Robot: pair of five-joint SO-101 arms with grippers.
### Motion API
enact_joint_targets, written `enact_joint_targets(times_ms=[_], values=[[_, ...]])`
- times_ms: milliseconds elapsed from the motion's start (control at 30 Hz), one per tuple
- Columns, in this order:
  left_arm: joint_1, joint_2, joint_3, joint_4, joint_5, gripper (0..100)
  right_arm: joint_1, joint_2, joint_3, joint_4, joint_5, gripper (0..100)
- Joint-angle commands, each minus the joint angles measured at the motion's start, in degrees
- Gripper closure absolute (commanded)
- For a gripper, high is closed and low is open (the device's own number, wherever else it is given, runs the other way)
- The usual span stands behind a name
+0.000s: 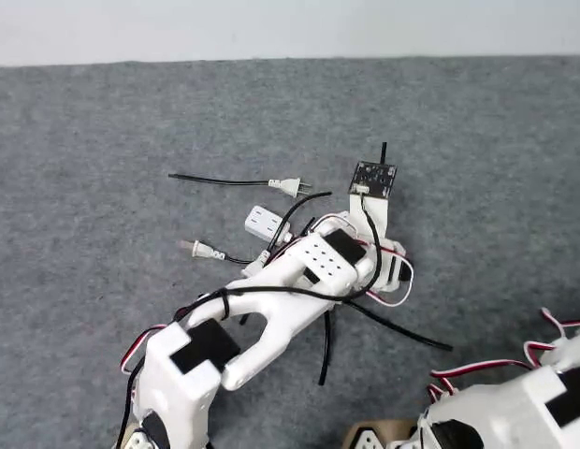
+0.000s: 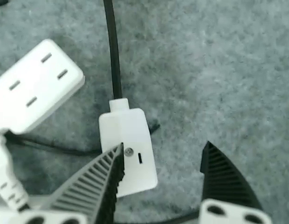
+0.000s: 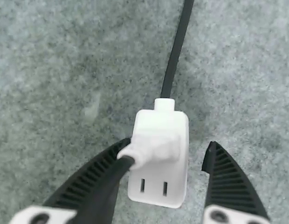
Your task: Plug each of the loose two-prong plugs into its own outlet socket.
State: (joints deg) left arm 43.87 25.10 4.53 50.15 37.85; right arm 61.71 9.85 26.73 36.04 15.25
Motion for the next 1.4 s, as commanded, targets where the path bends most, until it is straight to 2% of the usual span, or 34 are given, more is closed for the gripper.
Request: enact_joint_targets(times_ms=[0, 100, 533, 767, 867, 1200, 1267, 1367], values=[[-0.3, 1.3, -4.3, 2.0, -1.2, 74, 0.8, -0.3, -2.9, 0.7, -0.8, 76.4], [-0.2, 2.7, -6.3, 4.2, -3.2, 74, 1.0, -0.3, -2.9, 0.4, -0.8, 76.4], [-0.6, 3.4, -6.9, 15.7, -3.0, 74, 1.5, -0.3, -3.2, 0.3, -0.8, 76.3], [-7.2, 3.5, -6.9, 16.2, -3.6, 74, 1.5, -0.7, -3.2, 0.3, -0.7, 76.3], [-9.5, 3.5, -6.9, 16.1, -6.6, 74, 1.6, -0.7, -3.2, 0.3, -0.7, 76.4], [-10.7, 3.3, -7.1, 14.6, -7.5, 74, 1.5, -0.4, -3.0, 0.7, -0.7, 76.4], [-10.7, 3.3, -7.1, 13.6, -7.6, 77, 1.5, -0.7, -3.0, 0.7, -0.7, 76.4], [-10.7, 3.4, -7.2, 12.5, -9.0, 90, 1.9, -0.7, -3.0, 0.7, -0.6, 76.4]])
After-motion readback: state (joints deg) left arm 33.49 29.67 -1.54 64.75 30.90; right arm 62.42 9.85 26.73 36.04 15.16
